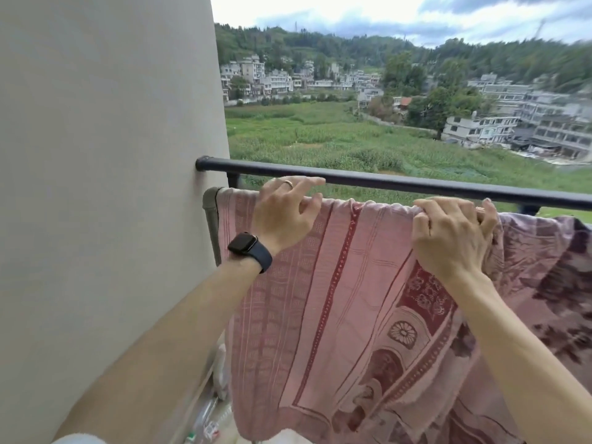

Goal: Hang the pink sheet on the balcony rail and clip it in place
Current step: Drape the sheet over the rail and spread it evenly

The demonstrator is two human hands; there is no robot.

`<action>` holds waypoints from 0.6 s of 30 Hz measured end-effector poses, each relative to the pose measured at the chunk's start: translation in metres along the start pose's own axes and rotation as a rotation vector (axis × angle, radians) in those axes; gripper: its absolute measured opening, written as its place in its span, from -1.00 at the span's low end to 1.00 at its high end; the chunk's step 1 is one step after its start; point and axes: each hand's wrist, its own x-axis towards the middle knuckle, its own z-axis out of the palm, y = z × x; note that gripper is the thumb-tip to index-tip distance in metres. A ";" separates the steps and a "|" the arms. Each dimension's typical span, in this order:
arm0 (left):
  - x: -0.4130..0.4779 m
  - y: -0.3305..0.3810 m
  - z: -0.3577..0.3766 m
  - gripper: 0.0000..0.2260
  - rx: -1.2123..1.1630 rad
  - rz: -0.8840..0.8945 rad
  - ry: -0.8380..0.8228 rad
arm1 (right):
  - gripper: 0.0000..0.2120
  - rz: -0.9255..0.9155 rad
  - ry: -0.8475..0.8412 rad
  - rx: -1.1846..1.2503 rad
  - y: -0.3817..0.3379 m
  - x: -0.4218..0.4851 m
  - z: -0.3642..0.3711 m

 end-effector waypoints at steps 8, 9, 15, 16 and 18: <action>-0.047 -0.102 -0.048 -0.58 0.296 -0.285 -0.141 | -0.44 -0.342 -0.180 0.130 -0.152 -0.011 0.028; -0.053 -0.101 -0.049 -0.58 0.226 -0.287 -0.111 | -0.43 -0.357 -0.223 0.120 -0.169 -0.008 0.032; -0.089 -0.087 -0.043 -0.57 -0.392 -0.643 0.244 | -0.33 -0.358 -0.460 0.234 -0.245 0.035 0.026; -0.096 -0.083 -0.041 -0.57 -0.491 -0.741 0.226 | -0.29 -0.323 -0.555 0.264 -0.259 0.044 0.026; -0.109 -0.078 -0.037 -0.66 -0.583 -0.833 0.140 | -0.24 -0.303 -0.713 0.269 -0.286 0.058 0.028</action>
